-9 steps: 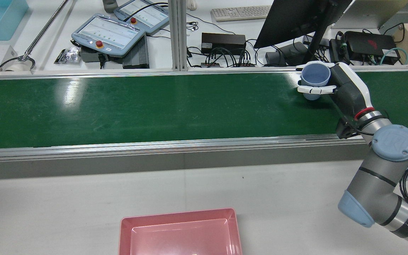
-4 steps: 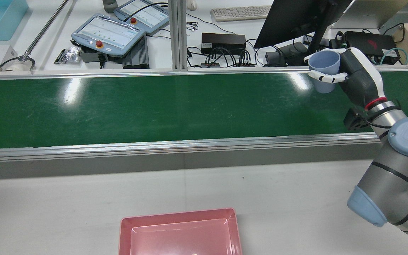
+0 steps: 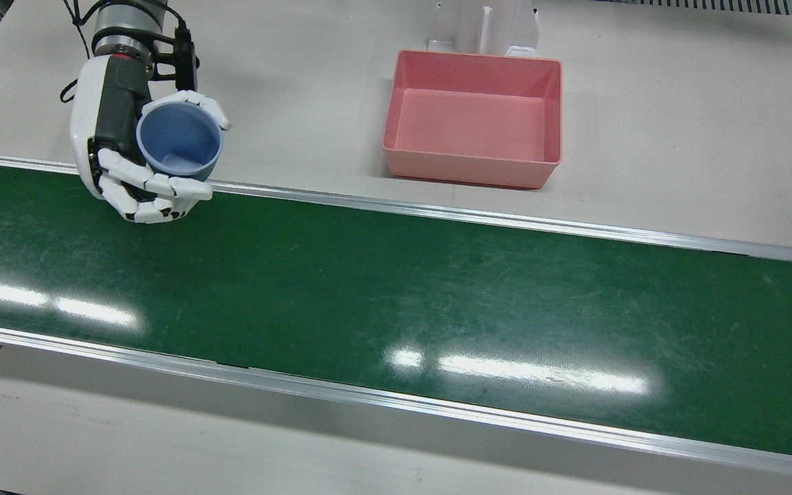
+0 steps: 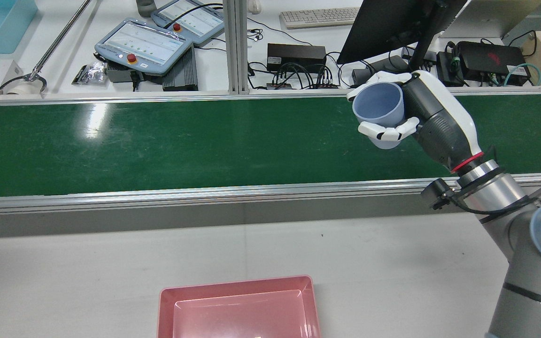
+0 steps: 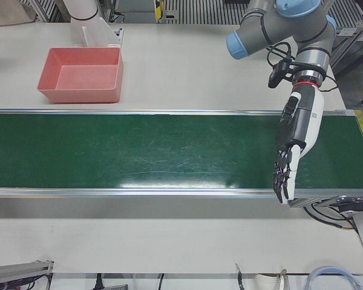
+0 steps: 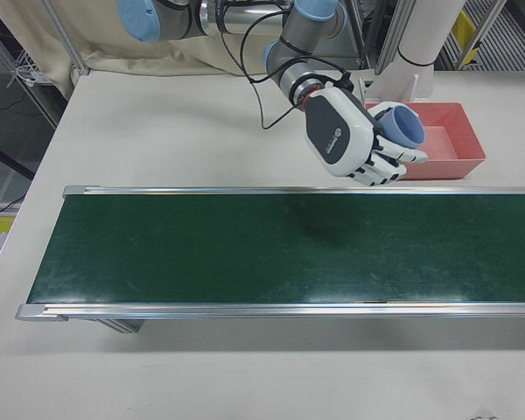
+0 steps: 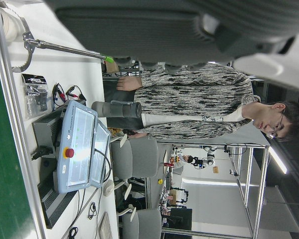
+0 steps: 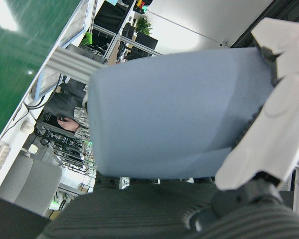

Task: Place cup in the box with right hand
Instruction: 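Carry the blue cup toward the robot over the pink tray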

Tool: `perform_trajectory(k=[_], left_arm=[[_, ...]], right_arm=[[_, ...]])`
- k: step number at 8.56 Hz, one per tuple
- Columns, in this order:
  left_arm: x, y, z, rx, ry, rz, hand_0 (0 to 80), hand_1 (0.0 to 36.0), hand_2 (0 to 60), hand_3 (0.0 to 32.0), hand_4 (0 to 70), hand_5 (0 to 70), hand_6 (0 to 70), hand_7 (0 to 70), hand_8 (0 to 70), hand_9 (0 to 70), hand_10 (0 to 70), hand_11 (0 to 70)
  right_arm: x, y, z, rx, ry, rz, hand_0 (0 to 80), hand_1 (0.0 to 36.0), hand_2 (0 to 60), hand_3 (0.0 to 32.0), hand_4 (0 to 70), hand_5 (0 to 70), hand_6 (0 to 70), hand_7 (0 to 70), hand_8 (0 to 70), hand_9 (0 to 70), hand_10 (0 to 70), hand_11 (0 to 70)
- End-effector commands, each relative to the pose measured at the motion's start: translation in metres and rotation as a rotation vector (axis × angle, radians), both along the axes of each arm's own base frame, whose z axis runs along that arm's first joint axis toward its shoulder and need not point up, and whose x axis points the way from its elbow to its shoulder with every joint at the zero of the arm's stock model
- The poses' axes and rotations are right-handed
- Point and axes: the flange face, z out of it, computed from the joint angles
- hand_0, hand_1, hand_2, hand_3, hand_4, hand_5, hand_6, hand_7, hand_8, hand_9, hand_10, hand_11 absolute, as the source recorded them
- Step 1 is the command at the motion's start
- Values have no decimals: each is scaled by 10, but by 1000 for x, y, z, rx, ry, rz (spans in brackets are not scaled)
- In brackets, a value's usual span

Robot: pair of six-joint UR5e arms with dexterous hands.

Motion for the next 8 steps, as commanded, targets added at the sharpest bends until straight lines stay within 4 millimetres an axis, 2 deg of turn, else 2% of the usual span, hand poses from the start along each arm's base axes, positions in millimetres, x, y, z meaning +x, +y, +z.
perform_trajectory(k=[1, 2, 3, 4, 6, 7, 8], left_arm=[[0, 0, 0, -1, 0, 0, 0, 0, 0, 0, 0, 0, 0, 0, 0, 0, 0, 0], [0, 0, 0, -1, 0, 0, 0, 0, 0, 0, 0, 0, 0, 0, 0, 0, 0, 0], [0, 0, 0, 0, 0, 0, 0, 0, 0, 0, 0, 0, 0, 0, 0, 0, 0, 0], [0, 0, 0, 0, 0, 0, 0, 0, 0, 0, 0, 0, 0, 0, 0, 0, 0, 0], [0, 0, -1, 0, 0, 0, 0, 0, 0, 0, 0, 0, 0, 0, 0, 0, 0, 0], [0, 0, 0, -1, 0, 0, 0, 0, 0, 0, 0, 0, 0, 0, 0, 0, 0, 0], [0, 0, 0, 0, 0, 0, 0, 0, 0, 0, 0, 0, 0, 0, 0, 0, 0, 0]], right_arm=[[-112, 109, -49, 43, 9, -158, 518, 260, 600, 0, 700, 153, 384, 700, 669, 700, 572, 700], [-142, 141, -57, 50, 28, -199, 503, 279, 600, 0, 700, 152, 379, 700, 663, 700, 574, 700], [-165, 169, -58, 57, 23, -233, 514, 241, 600, 0, 700, 152, 375, 700, 657, 700, 580, 700], [-179, 188, -60, 72, 33, -251, 527, 203, 600, 0, 700, 152, 370, 700, 655, 700, 587, 700], [-192, 212, -53, 75, 51, -299, 499, 241, 600, 0, 696, 150, 356, 700, 638, 700, 580, 700], [-193, 215, -47, 72, 62, -309, 540, 187, 383, 0, 681, 136, 304, 700, 562, 700, 489, 694], [-193, 216, -46, 66, 59, -309, 571, 200, 185, 0, 467, 105, 185, 652, 365, 579, 266, 394]])
